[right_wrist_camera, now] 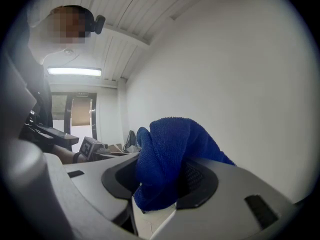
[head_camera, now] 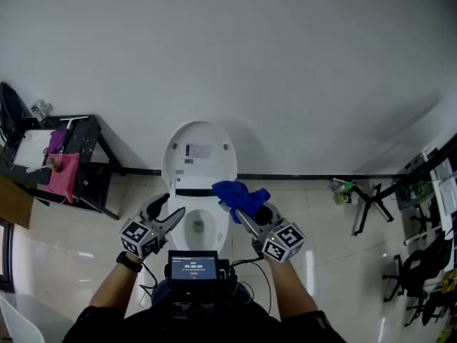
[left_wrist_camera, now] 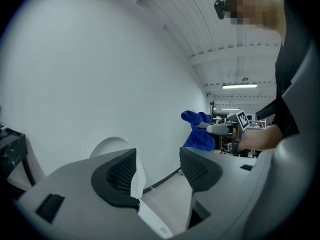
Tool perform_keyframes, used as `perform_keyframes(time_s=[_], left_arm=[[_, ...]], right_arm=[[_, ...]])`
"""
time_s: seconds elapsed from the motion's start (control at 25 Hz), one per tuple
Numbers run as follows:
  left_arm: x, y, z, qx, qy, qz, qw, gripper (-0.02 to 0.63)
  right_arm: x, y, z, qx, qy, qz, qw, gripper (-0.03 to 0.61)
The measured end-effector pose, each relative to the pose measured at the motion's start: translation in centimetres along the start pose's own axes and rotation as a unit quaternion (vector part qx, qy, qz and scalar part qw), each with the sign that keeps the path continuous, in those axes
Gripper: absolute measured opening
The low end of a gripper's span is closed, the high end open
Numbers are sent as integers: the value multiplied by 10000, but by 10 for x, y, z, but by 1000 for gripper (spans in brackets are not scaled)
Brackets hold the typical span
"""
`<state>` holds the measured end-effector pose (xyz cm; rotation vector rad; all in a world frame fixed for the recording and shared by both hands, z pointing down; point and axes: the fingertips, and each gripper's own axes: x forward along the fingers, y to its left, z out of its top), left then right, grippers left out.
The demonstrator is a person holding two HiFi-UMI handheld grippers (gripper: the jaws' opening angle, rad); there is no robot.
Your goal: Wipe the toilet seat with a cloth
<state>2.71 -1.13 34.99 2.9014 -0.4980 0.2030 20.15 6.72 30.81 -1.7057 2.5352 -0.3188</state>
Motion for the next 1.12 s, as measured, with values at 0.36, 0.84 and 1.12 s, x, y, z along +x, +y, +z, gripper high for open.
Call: perform_keyframes(time_s=[0.36,0.84,1.12], left_arm=[[-11,-8,13,100,-129,121,9998,265],[-19,-6,11,60,-155,207,9996,265],[-20,-4,7,67,-132,233,9996,265]], right_arm=[[-21,3,11,-146,-21,-66,9999,186],[-9,13,12,-247,-39,132,9996,186],[-5,14,13,-275,-43,169,9995,186]])
